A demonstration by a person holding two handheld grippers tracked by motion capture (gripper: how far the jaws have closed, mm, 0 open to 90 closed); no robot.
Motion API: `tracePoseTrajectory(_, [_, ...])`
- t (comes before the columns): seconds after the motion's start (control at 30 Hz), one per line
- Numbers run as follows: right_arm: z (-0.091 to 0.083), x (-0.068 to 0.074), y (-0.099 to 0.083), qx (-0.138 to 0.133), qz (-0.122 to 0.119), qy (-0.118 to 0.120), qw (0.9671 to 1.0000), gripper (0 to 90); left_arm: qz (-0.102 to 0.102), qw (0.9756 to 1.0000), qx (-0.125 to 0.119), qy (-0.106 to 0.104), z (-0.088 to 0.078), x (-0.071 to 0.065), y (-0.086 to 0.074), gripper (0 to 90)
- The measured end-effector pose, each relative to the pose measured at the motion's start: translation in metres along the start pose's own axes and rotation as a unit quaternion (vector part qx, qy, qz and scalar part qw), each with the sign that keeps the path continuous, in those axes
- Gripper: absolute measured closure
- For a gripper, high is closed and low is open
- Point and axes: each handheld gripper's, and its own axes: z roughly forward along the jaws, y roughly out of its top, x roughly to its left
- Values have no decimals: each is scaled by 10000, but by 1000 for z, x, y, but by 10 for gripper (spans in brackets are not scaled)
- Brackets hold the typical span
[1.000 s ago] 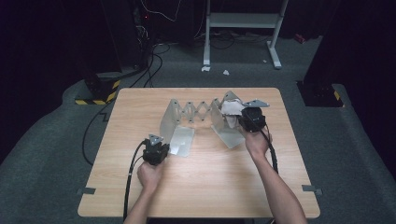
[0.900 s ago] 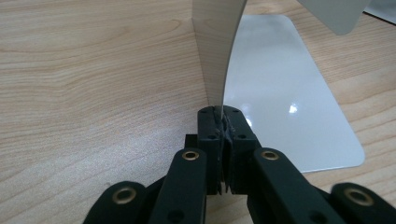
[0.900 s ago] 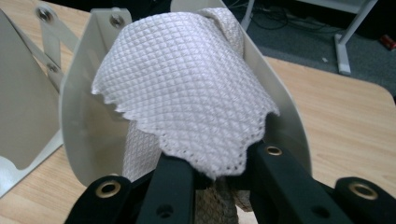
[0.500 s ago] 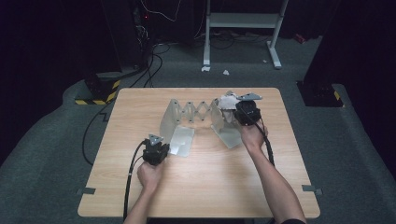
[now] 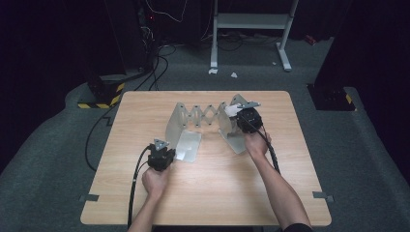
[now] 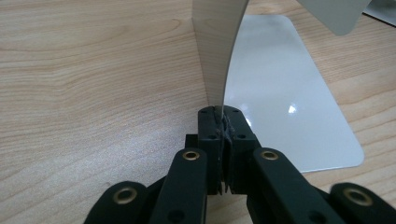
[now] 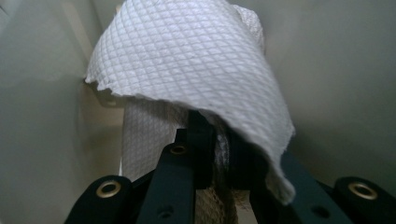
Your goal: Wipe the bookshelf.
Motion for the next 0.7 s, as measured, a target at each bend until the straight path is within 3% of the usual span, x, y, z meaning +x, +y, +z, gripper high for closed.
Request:
tracePoseTrajectory(0.37, [36, 5, -26, 468, 59, 141, 9988, 827, 19, 10000, 1, -2, 0, 0, 0, 868])
tracePoseTrajectory(0.47, [47, 4, -37, 681, 191, 175, 9973, 827, 19, 10000, -1, -1, 0, 0, 0, 868])
tracePoseTrajectory(0.7, [51, 3, -40, 704, 250, 195, 9970, 828, 24, 10000, -3, 3, 0, 0, 0, 868])
